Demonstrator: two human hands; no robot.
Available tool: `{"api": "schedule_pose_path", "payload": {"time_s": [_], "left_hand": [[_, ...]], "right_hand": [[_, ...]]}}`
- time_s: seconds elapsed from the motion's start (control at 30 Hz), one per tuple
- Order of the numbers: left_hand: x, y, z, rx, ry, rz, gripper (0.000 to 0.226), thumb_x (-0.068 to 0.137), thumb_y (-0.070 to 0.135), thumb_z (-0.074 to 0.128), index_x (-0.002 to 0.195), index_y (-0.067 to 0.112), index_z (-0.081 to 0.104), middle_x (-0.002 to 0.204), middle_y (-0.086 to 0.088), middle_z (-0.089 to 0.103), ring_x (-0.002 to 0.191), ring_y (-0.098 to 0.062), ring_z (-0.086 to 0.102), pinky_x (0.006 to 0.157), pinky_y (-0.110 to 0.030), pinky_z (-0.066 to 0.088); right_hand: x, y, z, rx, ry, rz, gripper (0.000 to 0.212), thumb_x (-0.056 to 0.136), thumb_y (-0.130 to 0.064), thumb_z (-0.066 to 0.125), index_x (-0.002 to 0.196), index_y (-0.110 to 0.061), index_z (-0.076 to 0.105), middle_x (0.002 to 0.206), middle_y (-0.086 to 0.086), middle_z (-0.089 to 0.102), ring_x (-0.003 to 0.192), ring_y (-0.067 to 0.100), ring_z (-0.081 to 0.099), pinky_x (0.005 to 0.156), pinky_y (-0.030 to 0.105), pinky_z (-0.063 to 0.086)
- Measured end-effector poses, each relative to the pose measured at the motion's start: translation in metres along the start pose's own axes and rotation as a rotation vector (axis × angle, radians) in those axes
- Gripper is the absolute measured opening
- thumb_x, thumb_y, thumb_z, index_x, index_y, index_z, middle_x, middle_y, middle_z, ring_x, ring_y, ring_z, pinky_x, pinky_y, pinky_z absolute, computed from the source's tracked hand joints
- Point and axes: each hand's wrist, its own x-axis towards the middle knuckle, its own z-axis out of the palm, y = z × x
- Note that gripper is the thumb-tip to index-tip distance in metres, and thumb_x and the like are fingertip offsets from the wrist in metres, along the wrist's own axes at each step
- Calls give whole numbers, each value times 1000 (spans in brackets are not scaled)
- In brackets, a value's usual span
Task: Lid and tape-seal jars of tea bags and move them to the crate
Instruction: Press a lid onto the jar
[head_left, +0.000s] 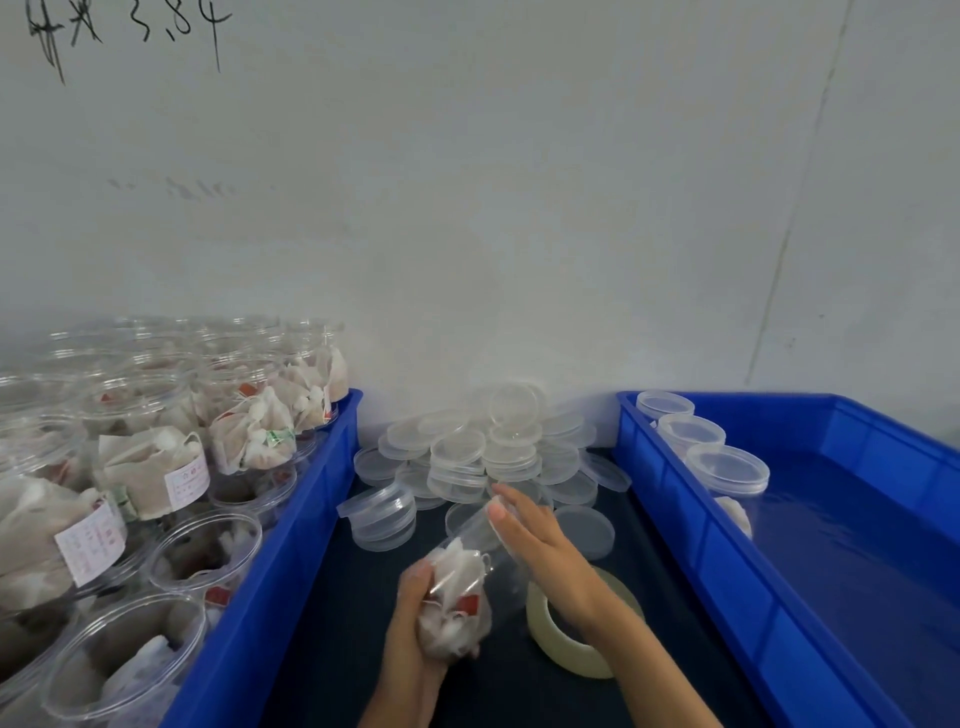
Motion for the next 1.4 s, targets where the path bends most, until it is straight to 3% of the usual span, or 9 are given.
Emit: {"api": "schedule_pose_path", "payload": {"time_s": [0.13,0.27,0.43,0.57,0.77,0.93,1.07,1.23,1.4], "left_hand": [[5,0,-7,-137,-127,-215,58,79,53,58,111,6,72,95,-24,68,69,-35,66,50,-36,49],[3,2,-1,-153,-170,-261,59,77,55,56,109,8,73,102,-24,69,72,-35,64,52,-36,49],[1,6,6,-127,-93,-169,62,77,54,52,117,8,66,91,-21,68,67,-31,59,46,-31,46],[-3,5,8,-114,-35,-86,67,78,51,52,128,8,58,91,-22,66,66,-30,58,46,-30,44],[-8,4,13,-22,46,-5,65,82,48,48,132,6,51,96,-27,65,63,-30,60,44,-31,48],[-8,6,8,21,70,-4,50,96,41,43,128,4,54,93,-24,67,58,-30,63,40,-29,48],[-7,9,8,-120,-11,-182,62,82,53,51,114,2,66,88,-22,69,65,-31,61,52,-33,45],[-1,1,6,-149,-25,-142,60,79,55,54,110,6,69,88,-22,69,62,-29,63,49,-31,48],[2,-3,6,-131,-1,-76,56,80,52,50,114,9,64,94,-20,73,68,-32,68,55,-35,52]], "right_hand": [[-4,-7,-14,-115,-152,-203,56,84,-61,57,136,-61,36,143,-26,33,141,4,24,117,45,28],[1,-2,-9,-103,-55,-296,50,83,-59,59,132,-55,47,131,-25,46,130,-3,41,111,42,38],[6,0,1,-34,22,-327,44,84,-54,58,128,-53,54,126,-26,53,125,-2,48,105,31,42],[7,-3,4,69,6,-315,40,87,-40,63,127,-44,59,120,-24,57,114,-3,56,86,12,47],[8,-3,5,109,33,-291,37,90,-38,61,127,-43,60,126,-21,57,122,-3,52,93,20,48],[7,3,2,110,31,-231,40,90,-40,64,129,-46,57,132,-19,54,123,-6,49,88,9,45],[6,5,-7,92,-25,-160,59,73,-54,73,129,-45,57,137,-19,51,129,2,46,105,29,41],[6,13,5,263,123,-173,54,72,-42,76,124,-32,63,121,-18,66,112,-3,60,83,11,49],[11,12,7,321,165,-116,72,66,-44,85,129,-24,57,129,-3,61,116,9,60,99,31,49]]}}
